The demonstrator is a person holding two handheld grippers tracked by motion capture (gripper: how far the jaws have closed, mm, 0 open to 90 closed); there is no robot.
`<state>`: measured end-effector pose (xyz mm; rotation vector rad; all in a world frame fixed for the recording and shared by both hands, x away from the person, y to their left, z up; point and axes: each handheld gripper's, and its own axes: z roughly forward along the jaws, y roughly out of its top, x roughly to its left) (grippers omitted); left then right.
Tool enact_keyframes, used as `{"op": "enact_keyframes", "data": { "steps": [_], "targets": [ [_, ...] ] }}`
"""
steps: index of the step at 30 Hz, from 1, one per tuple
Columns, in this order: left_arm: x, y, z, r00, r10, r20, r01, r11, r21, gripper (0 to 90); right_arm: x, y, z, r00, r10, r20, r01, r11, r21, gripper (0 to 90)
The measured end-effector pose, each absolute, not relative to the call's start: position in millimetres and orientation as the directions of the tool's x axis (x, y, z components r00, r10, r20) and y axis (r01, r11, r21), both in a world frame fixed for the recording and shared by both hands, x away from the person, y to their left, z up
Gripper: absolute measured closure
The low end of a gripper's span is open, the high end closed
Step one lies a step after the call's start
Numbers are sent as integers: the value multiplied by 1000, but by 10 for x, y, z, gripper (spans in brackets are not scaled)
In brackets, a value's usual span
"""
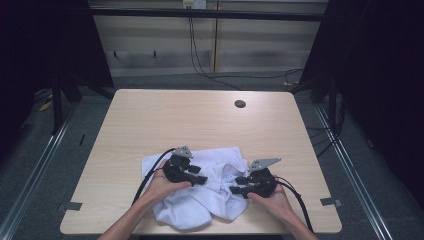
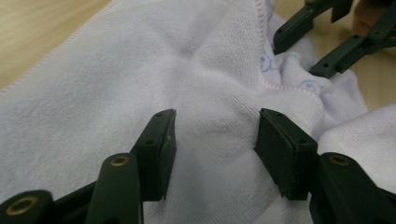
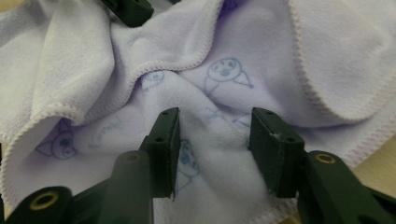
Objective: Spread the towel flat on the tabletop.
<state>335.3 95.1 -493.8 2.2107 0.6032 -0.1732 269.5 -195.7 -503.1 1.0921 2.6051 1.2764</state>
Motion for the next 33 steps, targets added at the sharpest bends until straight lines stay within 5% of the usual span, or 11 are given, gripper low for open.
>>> {"op": "enact_keyframes", "data": {
  "steps": [2,4,9,22,33],
  "targets": [
    [3346,939,-4946,873,363,-326,483,-556,676,497,2691,-1950,-5030,-751,610,252,576,420,701,685],
    [3295,915,-4926,893,335,-300,446,-580,682,685,2698,-1943,-5036,-755,604,254,575,425,699,810],
    [3295,1062,-4779,887,334,-318,452,-492,743,852,2730,-1975,-4996,-733,628,262,604,424,675,863],
    [3302,1749,-4344,831,428,-354,479,-231,847,865,2837,-2469,-4704,-623,715,318,632,220,743,866],
    [3245,2194,-3884,805,492,-331,397,-32,917,868,2873,-2911,-4104,-575,766,287,541,93,836,868]
  ]
}}
